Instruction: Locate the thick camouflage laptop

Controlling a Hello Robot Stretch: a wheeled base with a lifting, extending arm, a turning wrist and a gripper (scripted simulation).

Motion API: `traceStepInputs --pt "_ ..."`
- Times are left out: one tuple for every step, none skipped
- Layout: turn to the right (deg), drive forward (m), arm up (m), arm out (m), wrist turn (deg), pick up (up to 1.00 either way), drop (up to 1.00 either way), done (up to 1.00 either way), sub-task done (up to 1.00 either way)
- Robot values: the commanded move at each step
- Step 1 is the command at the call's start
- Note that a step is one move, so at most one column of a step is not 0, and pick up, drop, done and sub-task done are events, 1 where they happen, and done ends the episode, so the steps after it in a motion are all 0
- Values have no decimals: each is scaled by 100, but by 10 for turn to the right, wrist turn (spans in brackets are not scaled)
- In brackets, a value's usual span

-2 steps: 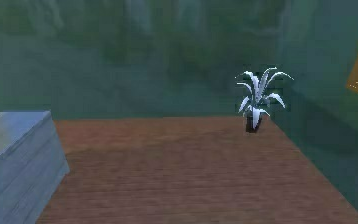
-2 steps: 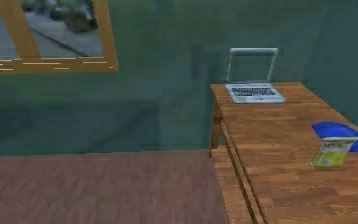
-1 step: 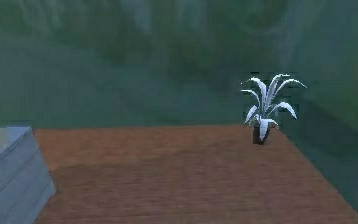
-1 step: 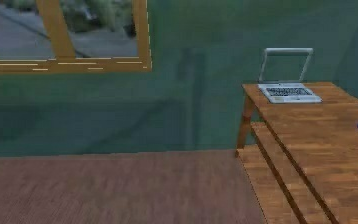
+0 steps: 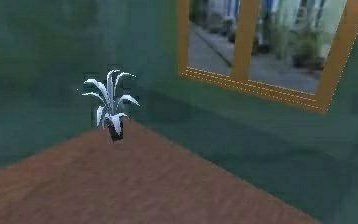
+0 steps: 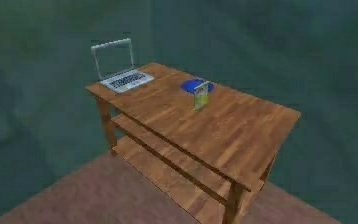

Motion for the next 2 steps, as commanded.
traceStepInputs --pt "360 0 0 0 0 0 0 0 0" --pt "0 40 0 0 0 0 0 0 0"
